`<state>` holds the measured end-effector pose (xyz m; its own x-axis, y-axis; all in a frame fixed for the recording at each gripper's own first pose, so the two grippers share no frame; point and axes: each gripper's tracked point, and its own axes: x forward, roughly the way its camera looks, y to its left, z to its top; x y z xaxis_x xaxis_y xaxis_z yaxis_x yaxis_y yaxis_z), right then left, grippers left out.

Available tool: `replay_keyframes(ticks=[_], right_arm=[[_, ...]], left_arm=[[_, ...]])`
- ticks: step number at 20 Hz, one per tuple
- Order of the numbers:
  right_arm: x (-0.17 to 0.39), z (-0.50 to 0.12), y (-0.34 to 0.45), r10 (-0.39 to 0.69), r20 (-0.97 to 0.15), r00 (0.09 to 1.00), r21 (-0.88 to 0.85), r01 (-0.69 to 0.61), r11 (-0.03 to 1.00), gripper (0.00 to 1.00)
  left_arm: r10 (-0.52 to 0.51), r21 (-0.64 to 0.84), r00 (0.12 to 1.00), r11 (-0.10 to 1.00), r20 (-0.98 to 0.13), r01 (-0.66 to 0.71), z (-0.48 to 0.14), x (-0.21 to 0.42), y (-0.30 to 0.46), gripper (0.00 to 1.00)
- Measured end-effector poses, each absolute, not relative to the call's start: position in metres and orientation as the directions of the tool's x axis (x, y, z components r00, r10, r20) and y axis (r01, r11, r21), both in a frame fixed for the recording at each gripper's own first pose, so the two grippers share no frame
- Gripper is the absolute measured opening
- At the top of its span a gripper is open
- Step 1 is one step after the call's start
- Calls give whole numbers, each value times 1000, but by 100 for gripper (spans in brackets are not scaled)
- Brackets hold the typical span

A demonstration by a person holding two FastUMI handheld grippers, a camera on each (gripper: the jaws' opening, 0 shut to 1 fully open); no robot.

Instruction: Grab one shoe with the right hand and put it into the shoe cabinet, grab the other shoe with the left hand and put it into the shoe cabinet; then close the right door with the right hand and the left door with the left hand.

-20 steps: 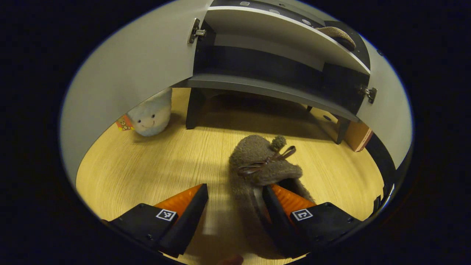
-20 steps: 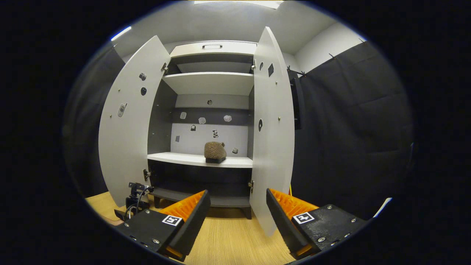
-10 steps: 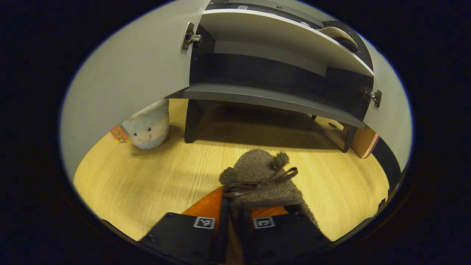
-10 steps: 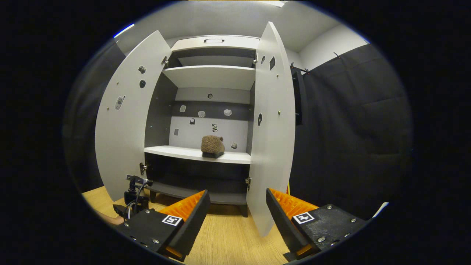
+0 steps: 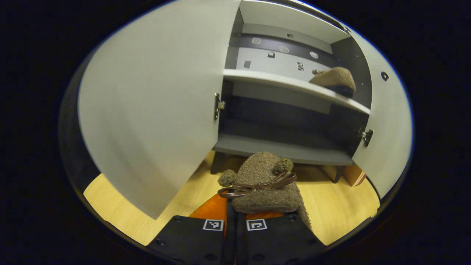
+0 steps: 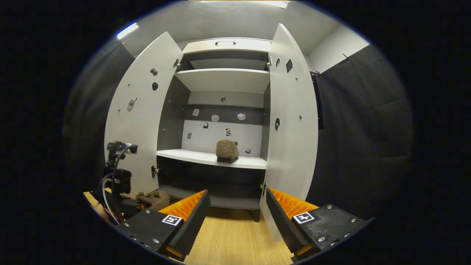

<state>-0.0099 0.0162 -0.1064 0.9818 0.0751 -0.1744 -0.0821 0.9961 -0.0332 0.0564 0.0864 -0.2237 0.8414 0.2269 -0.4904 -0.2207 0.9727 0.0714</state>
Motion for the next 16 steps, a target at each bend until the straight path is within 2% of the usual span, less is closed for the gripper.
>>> replay_keyframes(ticks=[4, 8, 9, 10, 11, 12, 16], right_arm=[[-9, -107, 17, 81, -170, 982, -15, -85, 996, 93], [-12, -108, 9, 63, -176, 982, -2, -65, 998, 94], [-14, -108, 6, 58, -176, 983, -4, -59, 998, 98], [-15, -107, 4, 53, -175, 983, -5, -54, 999, 94], [-16, -106, 2, 49, -174, 983, -2, -50, 999, 94], [-18, -104, 1, 47, -173, 984, 0, -48, 999, 94], [-20, -97, -6, 34, -172, 984, -21, -39, 999, 94]], left_arm=[[216, 33, 890, 975, -402, -222, -112, 80, 64, 8], [107, 3, 945, 994, -308, -111, -2, 156, 32, 8], [95, 21, 953, 995, -289, -93, 20, 181, 27, 8], [81, 49, 959, 996, -272, -70, 26, 200, 17, 8], [76, 66, 959, 996, -275, -60, 42, 250, 8, 8], [61, 60, 954, 997, -295, -45, 47, 270, -8, 8], [45, 78, 918, 997, -394, -16, 18, 348, -15, 8]])
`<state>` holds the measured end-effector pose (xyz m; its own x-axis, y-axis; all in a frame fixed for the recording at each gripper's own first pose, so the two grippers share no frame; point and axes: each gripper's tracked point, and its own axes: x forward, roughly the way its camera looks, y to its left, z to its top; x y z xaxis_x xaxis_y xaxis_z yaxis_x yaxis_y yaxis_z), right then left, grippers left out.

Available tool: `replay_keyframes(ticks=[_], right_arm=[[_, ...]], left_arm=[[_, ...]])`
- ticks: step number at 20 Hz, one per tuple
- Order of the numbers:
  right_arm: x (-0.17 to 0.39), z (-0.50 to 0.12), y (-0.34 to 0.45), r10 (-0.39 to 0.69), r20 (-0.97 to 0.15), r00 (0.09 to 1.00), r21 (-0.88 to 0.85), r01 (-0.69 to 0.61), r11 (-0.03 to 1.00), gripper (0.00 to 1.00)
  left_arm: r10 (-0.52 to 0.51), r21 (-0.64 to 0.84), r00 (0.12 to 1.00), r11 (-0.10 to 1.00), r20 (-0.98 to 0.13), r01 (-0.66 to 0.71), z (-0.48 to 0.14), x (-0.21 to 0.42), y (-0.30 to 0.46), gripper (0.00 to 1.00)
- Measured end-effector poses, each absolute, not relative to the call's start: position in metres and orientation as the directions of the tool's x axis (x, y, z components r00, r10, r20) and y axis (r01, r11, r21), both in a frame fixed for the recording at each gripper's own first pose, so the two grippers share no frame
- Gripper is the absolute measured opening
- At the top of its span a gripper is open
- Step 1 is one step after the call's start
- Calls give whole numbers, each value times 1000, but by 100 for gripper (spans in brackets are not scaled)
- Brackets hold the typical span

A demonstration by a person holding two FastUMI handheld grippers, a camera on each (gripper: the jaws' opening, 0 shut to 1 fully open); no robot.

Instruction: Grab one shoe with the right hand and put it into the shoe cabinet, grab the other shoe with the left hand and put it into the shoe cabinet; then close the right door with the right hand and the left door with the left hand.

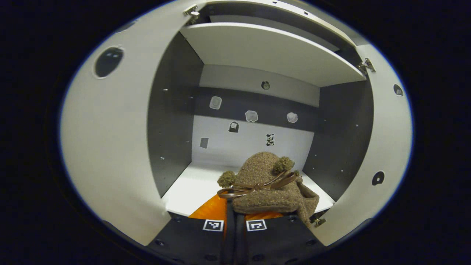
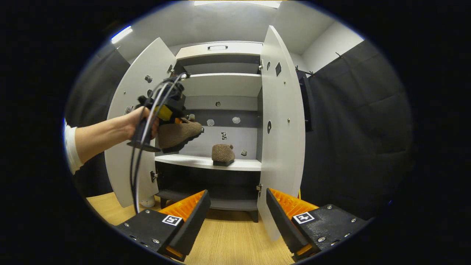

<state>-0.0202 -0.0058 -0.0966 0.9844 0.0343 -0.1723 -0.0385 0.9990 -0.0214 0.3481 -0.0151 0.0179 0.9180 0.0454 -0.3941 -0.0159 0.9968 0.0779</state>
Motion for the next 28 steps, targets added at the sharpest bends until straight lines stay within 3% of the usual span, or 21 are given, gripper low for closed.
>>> replay_keyframes(ticks=[4, 8, 9, 10, 18, 20, 21, 26, 28], right_arm=[[-25, -89, -12, 16, -166, 986, -29, -21, 999, 94], [-26, -83, -19, -10, -153, 988, -46, 3, 999, 94], [-26, -86, -21, -14, -158, 987, -54, 5, 999, 98], [-26, -88, -21, -16, -166, 986, -57, 6, 998, 94], [-19, -103, -19, -10, -196, 981, -46, 1, 999, 94], [-17, -104, -17, -8, -195, 981, -32, 2, 999, 94], [-16, -103, -18, -8, -193, 981, -28, 3, 1000, 94], [-14, -104, -20, -16, -186, 982, -32, 10, 999, 94], [-13, -106, -20, -16, -189, 982, -29, 11, 1000, 94]], left_arm=[[23, 23, 858, 1000, -514, -13, -32, 407, -32, 8], [97, 74, 807, 995, -583, -67, -71, 425, -15, 8], [109, 78, 798, 994, -592, -77, -76, 427, -12, 9], [118, 81, 793, 993, -597, -86, -80, 429, -9, 8], [163, 136, 768, 986, -619, -100, -93, 434, 3, 11], [172, 143, 767, 984, -618, -105, -93, 433, 2, 20], [183, 155, 766, 982, -616, -110, -93, 433, 4, 36], [192, 163, 768, 980, -611, -116, -93, 433, 7, 54], [197, 176, 771, 978, -606, -111, -91, 432, 10, 66]])
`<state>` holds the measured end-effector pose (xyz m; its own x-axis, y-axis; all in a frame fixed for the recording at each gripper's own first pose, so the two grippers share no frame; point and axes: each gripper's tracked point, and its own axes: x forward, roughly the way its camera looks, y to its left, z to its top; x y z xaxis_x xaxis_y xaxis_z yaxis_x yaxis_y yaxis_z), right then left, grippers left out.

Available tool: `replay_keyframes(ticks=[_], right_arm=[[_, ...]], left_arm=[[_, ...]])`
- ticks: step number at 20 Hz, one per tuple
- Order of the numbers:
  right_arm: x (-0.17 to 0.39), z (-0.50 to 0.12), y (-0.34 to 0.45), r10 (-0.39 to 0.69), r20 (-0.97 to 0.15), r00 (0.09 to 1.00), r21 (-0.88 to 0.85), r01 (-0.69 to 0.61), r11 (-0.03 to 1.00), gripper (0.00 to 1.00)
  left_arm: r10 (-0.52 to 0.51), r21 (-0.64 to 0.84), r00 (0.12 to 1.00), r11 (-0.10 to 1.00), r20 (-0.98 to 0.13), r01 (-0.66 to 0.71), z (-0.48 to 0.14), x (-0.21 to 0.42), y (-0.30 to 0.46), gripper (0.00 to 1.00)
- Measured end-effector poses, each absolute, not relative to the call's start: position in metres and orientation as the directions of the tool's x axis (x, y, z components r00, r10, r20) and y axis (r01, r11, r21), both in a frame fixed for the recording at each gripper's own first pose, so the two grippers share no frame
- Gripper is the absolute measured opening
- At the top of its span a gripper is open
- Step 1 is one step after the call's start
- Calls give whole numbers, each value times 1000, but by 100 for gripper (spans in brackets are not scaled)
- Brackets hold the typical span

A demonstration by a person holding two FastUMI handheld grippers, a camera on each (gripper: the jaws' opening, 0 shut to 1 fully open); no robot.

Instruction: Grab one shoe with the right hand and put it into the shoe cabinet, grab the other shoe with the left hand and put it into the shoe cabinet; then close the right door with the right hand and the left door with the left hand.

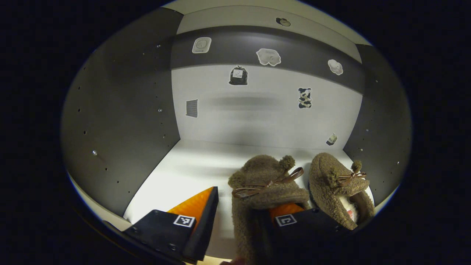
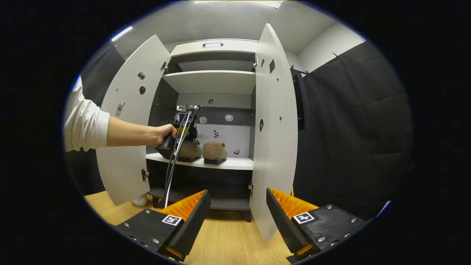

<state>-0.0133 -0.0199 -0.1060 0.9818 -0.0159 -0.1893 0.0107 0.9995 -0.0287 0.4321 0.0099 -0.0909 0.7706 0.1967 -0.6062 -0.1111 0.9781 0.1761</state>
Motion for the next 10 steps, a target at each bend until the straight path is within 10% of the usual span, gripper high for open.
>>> replay_keyframes(ticks=[3, 10], right_arm=[[-10, -107, -18, -11, -190, 982, -17, 8, 1000, 94], [-4, -108, -10, 11, -188, 982, -4, -12, 1000, 94]], left_arm=[[190, 192, 789, 977, -585, -93, -81, 432, 10, 86], [145, 130, 807, 988, -573, -85, -64, 415, 5, 91]])
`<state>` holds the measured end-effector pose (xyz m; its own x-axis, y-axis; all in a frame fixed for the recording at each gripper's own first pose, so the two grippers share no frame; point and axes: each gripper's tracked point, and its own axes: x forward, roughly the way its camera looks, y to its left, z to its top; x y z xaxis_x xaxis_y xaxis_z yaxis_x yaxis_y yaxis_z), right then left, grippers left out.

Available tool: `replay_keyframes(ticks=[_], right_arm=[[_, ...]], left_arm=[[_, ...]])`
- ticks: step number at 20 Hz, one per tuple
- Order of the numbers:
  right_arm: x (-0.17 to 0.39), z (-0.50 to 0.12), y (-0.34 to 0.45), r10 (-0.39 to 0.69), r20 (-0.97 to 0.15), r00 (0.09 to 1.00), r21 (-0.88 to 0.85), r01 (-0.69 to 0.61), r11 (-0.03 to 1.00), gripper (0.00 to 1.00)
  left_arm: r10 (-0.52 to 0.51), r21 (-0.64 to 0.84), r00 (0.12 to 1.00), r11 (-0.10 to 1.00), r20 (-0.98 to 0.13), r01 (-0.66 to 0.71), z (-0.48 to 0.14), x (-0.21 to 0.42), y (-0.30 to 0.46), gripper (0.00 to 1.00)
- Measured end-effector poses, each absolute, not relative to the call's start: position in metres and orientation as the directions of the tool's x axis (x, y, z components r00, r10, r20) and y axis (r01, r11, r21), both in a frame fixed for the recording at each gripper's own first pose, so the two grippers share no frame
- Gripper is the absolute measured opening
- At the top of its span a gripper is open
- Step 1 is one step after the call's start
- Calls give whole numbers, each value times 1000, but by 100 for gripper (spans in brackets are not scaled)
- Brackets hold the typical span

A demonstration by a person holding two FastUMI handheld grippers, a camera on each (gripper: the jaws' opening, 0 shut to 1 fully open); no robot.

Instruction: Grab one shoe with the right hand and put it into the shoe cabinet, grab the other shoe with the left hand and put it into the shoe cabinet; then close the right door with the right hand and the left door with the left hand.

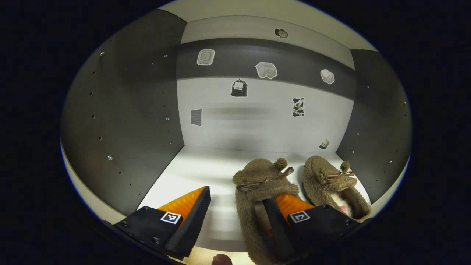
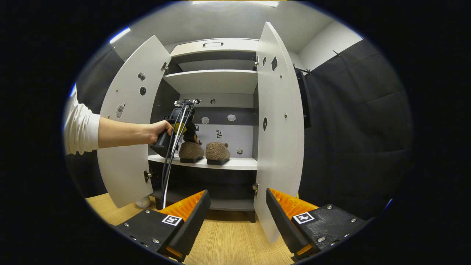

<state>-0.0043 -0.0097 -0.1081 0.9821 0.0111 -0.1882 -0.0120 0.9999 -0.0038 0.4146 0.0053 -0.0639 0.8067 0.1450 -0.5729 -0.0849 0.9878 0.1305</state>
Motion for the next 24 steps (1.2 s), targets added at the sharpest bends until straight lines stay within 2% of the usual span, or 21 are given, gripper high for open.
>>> replay_keyframes(ticks=[6, 7, 8, 9, 14, 17, 19, 20, 21, 22, 23, 24], right_arm=[[2, -108, 0, 38, -186, 982, 17, -36, 999, 94], [3, -108, 1, 41, -186, 982, 19, -38, 999, 94], [3, -109, 1, 44, -186, 981, 23, -41, 999, 94], [3, -110, 2, 47, -188, 981, 28, -43, 999, 94], [7, -110, 7, 67, -195, 978, 60, -56, 997, 94], [12, -104, 11, 79, -182, 980, 61, -69, 996, 94], [12, -99, 13, 82, -171, 982, 49, -74, 996, 94], [13, -98, 15, 86, -167, 982, 46, -79, 996, 98], [14, -97, 15, 88, -167, 982, 45, -82, 996, 94], [13, -96, 16, 91, -168, 982, 46, -84, 995, 94], [12, -95, 17, 92, -167, 982, 48, -86, 995, 94], [12, -94, 17, 94, -166, 982, 47, -87, 995, 94]], left_arm=[[14, 21, 835, 1000, -550, -3, -31, 387, -22, 95], [-8, 9, 850, 1000, -527, 15, -20, 380, -26, 95], [-34, -1, 866, 999, -499, 38, -8, 371, -30, 99], [-63, -11, 883, 998, -465, 65, 5, 362, -35, 94], [-165, -25, 949, 986, -270, 164, 52, 296, -45, 94], [-173, -40, 961, 985, -214, 169, 59, 257, -38, 94], [-142, -42, 974, 990, -174, 137, 59, 234, -24, 94], [-122, -33, 980, 992, -156, 118, 58, 223, -17, 94], [-103, -17, 984, 995, -144, 101, 56, 209, -10, 94], [-90, -3, 987, 996, -136, 90, 54, 194, -5, 89], [-92, 6, 988, 996, -123, 93, 52, 177, -4, 89], [-97, 15, 989, 995, -115, 99, 48, 160, -3, 94]])
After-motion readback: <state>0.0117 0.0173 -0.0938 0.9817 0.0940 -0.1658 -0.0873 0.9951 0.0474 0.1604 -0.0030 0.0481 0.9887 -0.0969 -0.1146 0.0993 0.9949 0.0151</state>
